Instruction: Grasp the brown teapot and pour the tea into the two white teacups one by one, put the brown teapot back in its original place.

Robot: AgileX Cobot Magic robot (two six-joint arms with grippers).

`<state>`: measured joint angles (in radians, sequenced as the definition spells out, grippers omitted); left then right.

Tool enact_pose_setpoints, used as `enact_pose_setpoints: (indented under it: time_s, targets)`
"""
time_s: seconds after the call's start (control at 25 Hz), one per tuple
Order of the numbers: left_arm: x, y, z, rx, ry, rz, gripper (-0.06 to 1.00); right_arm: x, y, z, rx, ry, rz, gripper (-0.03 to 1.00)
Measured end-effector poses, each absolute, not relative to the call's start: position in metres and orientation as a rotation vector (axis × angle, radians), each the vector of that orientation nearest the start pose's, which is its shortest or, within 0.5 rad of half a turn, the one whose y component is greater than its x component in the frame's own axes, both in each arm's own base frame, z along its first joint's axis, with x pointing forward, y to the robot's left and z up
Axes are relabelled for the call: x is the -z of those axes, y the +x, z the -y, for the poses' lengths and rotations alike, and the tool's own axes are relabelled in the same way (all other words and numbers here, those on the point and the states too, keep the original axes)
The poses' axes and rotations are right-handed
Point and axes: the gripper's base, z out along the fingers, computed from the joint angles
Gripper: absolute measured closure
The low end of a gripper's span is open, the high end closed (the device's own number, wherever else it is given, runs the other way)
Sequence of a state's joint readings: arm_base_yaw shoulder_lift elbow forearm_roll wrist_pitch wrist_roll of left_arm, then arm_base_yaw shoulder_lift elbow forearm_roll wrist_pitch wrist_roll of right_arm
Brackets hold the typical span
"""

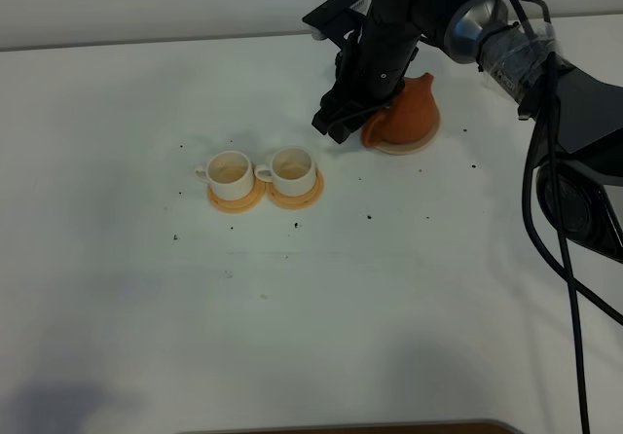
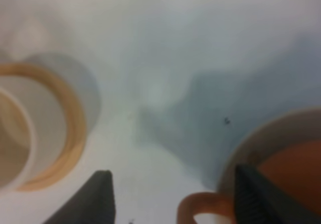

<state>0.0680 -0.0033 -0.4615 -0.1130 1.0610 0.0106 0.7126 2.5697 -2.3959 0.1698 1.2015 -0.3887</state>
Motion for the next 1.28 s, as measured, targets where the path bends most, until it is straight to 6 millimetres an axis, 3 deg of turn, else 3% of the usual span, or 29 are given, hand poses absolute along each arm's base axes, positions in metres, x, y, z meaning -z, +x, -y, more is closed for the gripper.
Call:
enact_pose_setpoints:
  time_s: [1.28]
  targets:
    - [-0.2669,-0.0008,0.009,0.087,-0.054,-2.075,0.58,-0.1578,0.3912,-0.3553,-0.277,-1.526,-2.472,0.43]
